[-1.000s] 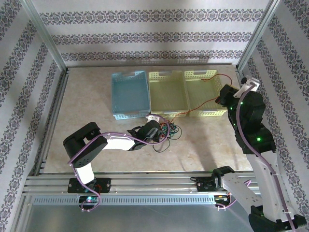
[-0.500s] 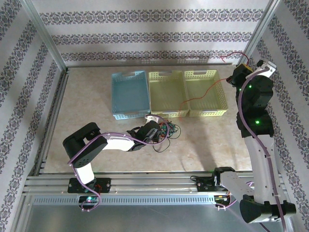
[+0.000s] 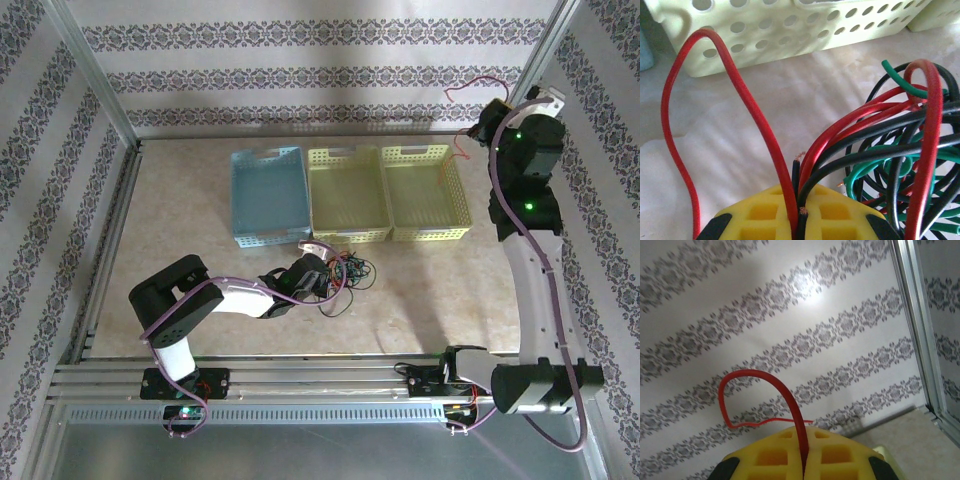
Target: Untangle the cables
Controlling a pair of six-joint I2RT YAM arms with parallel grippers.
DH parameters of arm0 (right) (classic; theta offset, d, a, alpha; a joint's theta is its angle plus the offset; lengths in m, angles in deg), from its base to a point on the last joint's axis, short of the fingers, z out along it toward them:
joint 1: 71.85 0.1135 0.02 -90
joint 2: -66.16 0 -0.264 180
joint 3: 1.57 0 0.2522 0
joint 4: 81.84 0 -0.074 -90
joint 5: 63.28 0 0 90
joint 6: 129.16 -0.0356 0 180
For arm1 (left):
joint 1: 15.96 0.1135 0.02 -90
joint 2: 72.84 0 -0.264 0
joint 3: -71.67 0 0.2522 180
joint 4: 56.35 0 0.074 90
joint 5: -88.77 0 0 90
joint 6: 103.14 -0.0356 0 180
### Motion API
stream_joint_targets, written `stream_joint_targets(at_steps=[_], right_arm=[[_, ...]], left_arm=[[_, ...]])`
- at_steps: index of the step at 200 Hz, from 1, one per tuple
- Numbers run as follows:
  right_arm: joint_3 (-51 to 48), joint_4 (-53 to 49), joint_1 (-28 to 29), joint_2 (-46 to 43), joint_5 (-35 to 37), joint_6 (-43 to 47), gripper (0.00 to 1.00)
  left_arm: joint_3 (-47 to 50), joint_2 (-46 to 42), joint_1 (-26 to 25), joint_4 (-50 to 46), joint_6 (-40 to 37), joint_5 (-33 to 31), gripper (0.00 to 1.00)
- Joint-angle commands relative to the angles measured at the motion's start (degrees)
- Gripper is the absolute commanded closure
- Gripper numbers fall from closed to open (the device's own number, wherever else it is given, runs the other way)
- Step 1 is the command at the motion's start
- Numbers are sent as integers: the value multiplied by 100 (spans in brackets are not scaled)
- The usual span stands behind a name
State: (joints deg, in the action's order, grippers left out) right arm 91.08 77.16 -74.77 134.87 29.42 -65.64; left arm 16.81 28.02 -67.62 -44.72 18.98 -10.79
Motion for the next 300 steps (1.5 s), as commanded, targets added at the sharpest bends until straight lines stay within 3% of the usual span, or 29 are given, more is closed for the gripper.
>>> stream_joint_targets(at_steps=[1, 53, 101, 184, 223, 257, 279, 300], right_arm=[[-364, -124, -69, 150, 57, 173, 100], [-1514, -335, -16, 298, 251, -139, 100], [-1976, -644, 26, 700, 61, -405, 100], [-1813, -368, -28, 2296, -393, -1129, 100], [-1750, -282, -104, 2640, -609, -1412, 100], [-1896, -294, -104, 2239, -372, -1371, 64], [-2127, -347, -99, 1731, 47, -1301, 52], [-2379, -415, -104, 1159, 315, -1205, 50]], left_arm=[[-3, -58, -28, 235, -118, 139, 100], [-29, -40, -29, 266, -136, 199, 100], [23, -67, -39, 332, -125, 181, 100], [85, -121, -125, 635, -388, 534, 100], [94, -137, -134, 635, -380, 490, 100], [77, -116, -134, 634, -360, 473, 100], [37, -87, -136, 592, -360, 489, 100], [7, -66, -134, 569, -349, 499, 100]])
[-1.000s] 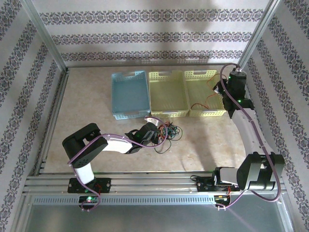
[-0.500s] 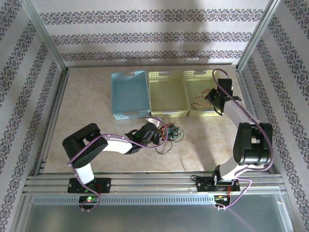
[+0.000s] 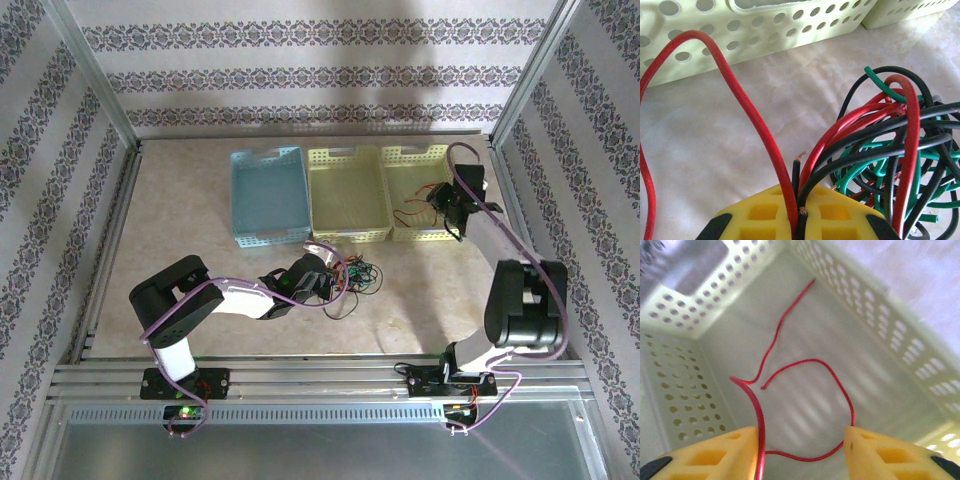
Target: Untangle the cables
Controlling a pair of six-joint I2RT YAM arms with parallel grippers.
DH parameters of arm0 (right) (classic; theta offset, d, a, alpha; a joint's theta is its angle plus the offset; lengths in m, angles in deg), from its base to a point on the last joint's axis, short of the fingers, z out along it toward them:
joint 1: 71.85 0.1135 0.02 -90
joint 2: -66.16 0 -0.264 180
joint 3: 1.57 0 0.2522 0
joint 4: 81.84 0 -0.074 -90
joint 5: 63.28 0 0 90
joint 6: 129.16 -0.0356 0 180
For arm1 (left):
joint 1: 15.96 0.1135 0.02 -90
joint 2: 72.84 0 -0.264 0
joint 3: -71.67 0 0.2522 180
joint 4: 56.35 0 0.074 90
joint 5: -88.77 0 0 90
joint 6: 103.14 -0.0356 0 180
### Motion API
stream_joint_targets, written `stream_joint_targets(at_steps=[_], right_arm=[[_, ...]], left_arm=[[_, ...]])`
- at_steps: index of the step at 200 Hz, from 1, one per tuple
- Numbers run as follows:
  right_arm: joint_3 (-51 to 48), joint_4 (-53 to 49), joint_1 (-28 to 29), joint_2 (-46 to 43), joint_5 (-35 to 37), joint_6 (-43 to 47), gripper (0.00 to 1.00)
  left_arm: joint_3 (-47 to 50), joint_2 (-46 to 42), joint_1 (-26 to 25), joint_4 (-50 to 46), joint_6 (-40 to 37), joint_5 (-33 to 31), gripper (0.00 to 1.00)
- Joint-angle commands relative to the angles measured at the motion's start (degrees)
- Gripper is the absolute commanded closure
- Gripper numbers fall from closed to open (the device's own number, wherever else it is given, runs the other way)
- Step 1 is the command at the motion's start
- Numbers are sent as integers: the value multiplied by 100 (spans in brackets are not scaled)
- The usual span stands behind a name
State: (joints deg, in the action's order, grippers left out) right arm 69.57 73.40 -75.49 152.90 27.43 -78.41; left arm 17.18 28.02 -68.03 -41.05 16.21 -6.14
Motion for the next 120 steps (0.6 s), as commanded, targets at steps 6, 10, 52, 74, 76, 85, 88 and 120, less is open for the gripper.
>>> stream_joint_targets(at_steps=[6, 10, 52, 74, 76, 85, 88, 120], right_arm=[[-318, -48, -25, -807, 555, 104, 49], [-366, -63, -23, -913, 567, 131, 48], [-745, -366, 160, -1896, 381, 504, 48], [-953, -540, 468, -2362, 230, 727, 48], [-974, -555, 509, -2389, 209, 750, 48], [-1047, -630, 717, -2554, 74, 867, 48], [-1066, -657, 802, -2594, 35, 907, 48], [-1218, -1005, 1945, -2925, -333, 1393, 48]], left_arm=[[-36, -63, -92, 183, -73, 29, 100], [-38, -58, -92, 185, -65, 33, 100], [-141, 17, -92, 104, -87, 63, 100], [-211, 56, -92, 34, -103, 122, 100], [-215, 54, -92, 33, -104, 139, 100], [-239, 80, -92, 13, -109, 164, 100], [-254, 83, -92, 0, -117, 170, 100], [-342, 134, -92, -99, -142, 209, 100]])
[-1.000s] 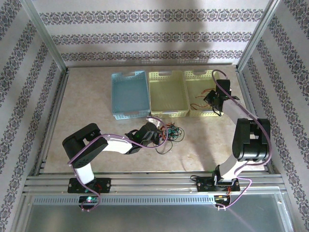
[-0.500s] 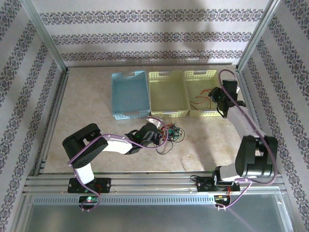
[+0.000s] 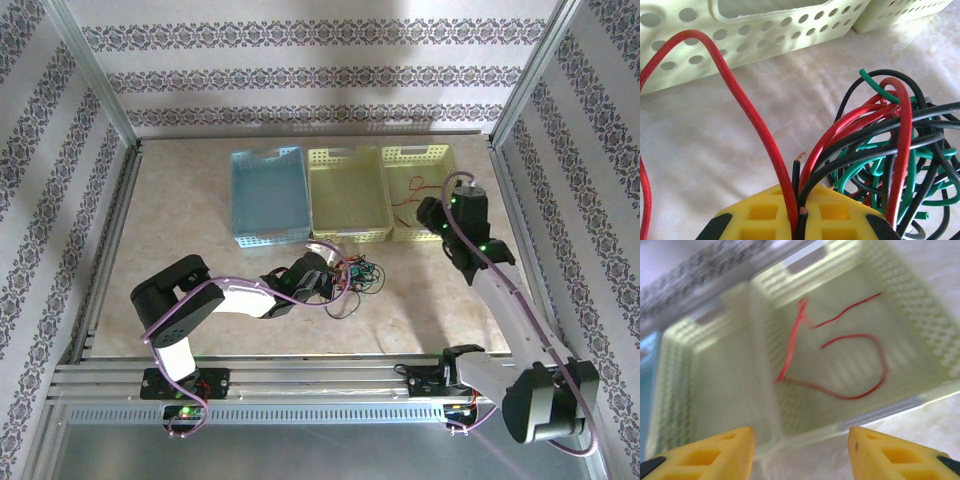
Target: Untangle the cables
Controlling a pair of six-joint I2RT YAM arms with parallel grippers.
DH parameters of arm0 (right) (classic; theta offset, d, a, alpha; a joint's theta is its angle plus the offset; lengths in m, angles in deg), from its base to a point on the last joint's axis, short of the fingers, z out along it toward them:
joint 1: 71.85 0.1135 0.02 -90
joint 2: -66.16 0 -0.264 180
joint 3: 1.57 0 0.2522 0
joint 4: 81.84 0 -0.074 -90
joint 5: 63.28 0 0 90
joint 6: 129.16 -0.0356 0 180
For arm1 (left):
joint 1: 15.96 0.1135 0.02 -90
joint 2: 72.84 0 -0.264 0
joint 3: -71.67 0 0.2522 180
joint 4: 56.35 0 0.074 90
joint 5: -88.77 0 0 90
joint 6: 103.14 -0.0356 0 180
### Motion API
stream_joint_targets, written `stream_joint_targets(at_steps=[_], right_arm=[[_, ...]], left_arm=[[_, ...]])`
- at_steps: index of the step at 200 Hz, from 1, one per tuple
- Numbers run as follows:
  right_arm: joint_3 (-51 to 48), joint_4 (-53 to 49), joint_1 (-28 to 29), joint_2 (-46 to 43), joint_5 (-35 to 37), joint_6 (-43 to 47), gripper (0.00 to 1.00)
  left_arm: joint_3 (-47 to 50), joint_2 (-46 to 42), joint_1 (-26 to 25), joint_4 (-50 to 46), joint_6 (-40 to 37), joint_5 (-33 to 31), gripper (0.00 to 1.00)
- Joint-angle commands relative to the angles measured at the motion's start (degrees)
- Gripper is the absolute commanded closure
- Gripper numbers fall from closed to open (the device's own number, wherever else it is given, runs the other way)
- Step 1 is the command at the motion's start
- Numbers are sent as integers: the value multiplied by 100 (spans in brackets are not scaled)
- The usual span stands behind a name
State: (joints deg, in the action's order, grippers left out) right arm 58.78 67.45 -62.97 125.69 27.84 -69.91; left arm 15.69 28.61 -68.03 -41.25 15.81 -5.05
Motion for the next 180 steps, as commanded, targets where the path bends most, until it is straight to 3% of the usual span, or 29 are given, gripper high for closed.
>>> stream_joint_targets(at_steps=[1, 45, 180], right_arm=[[-140, -421, 728, -209, -380, 556, 47], [-241, -709, 1720, -220, -542, 488, 48], [-278, -533, 2060, 495, -1580, 604, 50]], left_arm=[[-196, 72, -92, -81, -106, 100, 100], [-224, 101, -90, -135, -53, 73, 100], [-182, 66, -92, -32, -89, 176, 100]])
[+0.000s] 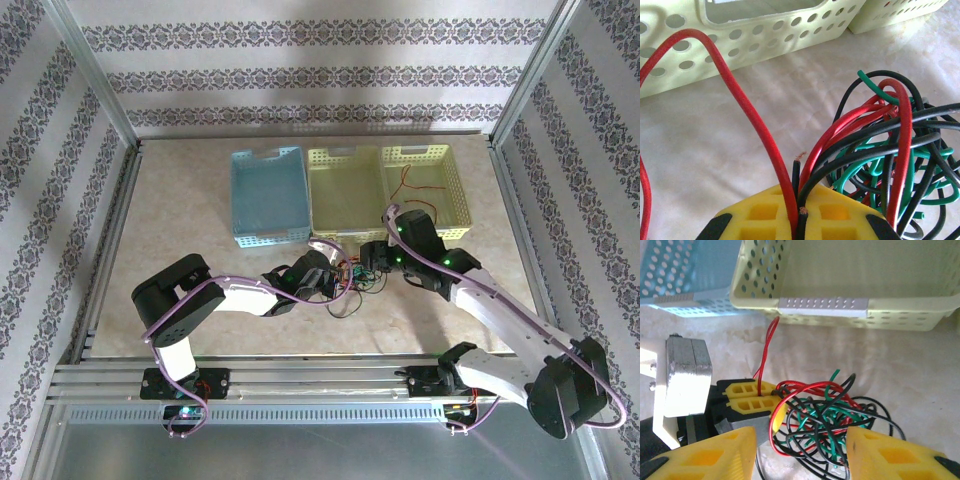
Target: Untangle the cables
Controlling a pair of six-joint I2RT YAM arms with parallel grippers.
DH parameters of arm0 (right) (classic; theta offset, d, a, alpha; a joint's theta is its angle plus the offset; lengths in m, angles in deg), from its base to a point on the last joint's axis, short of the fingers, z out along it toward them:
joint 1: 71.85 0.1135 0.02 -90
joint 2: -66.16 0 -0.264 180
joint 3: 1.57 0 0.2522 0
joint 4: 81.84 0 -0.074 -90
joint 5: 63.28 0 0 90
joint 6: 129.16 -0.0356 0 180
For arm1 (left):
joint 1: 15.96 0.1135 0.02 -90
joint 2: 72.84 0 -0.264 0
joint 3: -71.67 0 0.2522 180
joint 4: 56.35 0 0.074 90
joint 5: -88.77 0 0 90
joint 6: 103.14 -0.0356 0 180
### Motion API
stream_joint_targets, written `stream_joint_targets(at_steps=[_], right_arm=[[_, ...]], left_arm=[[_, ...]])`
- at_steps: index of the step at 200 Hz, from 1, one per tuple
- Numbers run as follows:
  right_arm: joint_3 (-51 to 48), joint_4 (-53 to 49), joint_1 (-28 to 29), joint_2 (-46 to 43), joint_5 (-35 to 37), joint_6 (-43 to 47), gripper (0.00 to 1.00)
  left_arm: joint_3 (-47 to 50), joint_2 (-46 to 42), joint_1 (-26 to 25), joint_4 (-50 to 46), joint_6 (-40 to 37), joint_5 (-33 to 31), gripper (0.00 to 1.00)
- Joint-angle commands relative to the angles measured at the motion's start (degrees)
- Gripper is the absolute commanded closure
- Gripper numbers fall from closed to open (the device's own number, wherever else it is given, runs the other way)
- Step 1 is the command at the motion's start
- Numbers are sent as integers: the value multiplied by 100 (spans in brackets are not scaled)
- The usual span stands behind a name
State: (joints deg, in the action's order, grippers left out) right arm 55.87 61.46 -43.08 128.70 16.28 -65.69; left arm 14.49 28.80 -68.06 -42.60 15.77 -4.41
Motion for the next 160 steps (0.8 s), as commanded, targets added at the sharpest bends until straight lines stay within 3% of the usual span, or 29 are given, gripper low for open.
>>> stream_joint_targets(at_steps=[1, 64, 160], right_arm=[[15, 64, 69, 208, -442, 196, 50], [193, -72, -4, 876, -1513, 561, 62], [230, 376, -331, 1477, -2000, 401, 69]], left_arm=[[-61, 47, -90, 109, -90, 119, 100], [342, -160, -90, 989, -69, 440, 100], [514, -320, -90, 1372, -156, 590, 100]])
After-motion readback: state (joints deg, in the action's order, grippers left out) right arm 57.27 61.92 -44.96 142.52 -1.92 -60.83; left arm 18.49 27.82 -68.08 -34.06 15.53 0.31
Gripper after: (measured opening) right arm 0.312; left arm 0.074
